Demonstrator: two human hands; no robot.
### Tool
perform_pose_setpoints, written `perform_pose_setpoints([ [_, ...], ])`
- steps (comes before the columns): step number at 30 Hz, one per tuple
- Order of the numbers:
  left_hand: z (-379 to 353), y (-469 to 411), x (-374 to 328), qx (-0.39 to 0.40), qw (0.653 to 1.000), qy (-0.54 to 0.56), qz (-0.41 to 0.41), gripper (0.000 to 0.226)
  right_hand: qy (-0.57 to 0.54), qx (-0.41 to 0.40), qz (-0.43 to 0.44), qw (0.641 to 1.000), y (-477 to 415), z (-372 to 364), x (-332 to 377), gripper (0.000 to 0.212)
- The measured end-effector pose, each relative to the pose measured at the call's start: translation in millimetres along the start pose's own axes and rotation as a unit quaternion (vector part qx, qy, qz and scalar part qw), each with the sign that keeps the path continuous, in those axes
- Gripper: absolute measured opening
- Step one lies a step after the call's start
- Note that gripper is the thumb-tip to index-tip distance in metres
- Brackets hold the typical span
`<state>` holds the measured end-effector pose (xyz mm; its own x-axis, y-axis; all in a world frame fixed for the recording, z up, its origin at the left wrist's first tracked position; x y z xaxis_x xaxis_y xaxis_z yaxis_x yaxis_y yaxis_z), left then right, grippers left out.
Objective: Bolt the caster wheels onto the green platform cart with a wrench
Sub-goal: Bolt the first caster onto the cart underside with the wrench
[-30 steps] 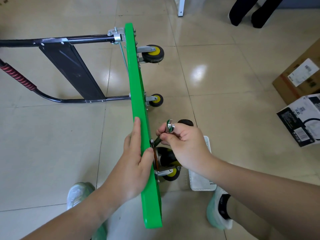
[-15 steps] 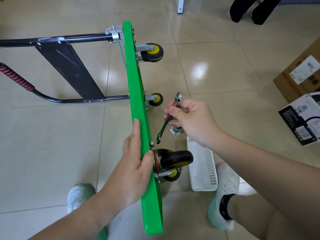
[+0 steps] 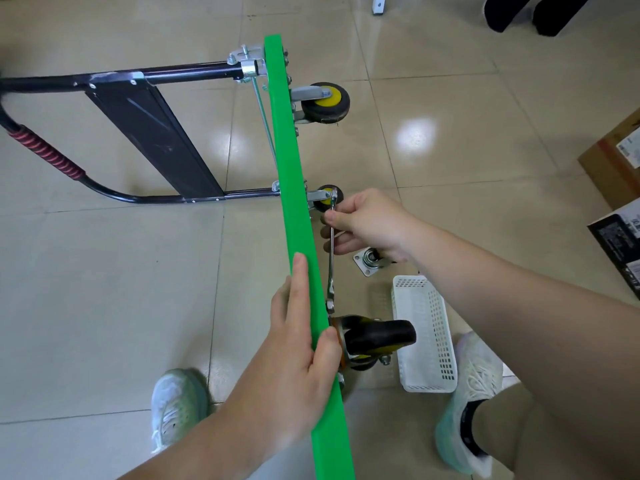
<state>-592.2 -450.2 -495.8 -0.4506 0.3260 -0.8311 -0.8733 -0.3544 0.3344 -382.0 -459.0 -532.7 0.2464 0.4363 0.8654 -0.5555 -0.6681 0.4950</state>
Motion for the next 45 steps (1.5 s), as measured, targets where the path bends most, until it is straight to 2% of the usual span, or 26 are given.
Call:
perform_pose_setpoints([
  [9, 0, 0, 1, 0.006, 1.000, -0.013, -0.004, 0.085, 0.032, 0.072, -0.061, 0.995, -17, -20, -21, 0.025],
  [15, 0, 2, 1, 0.006, 1.000, -0.019, -0.013, 0.084, 0.019, 0.045, -0.066, 0.997, -11, -20, -29, 0.025],
  [21, 0, -1, 0, 0.001, 1.000, -0.015, -0.011, 0.085, 0.021, 0.004, -0.005, 1.000, 15, -14, -16, 0.016],
  [26, 0, -1, 0, -0.006, 1.000, -0.014, -0.005, 0.083, 0.012, -0.030, 0.080, 0.996, 50, -14, -10, 0.018],
  [36, -2, -2, 3, -0.020, 1.000, -0.014, -0.003, 0.084, 0.052, -0.095, 0.203, 0.973, 119, -16, -26, 0.040],
  [45, -4, -3, 2, -0.036, 0.999, -0.004, -0.005, 0.084, 0.044, -0.130, 0.235, 0.962, 140, -11, -30, 0.034],
])
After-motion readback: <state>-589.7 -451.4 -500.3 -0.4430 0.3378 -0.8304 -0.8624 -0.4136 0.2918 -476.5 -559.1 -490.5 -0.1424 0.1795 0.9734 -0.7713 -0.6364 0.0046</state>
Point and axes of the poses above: each hand's wrist, its own y-axis away from the middle knuckle, its own z-axis out of the back of the hand, x = y × z, the point moved 6 cm from there along -y, towards the middle knuckle
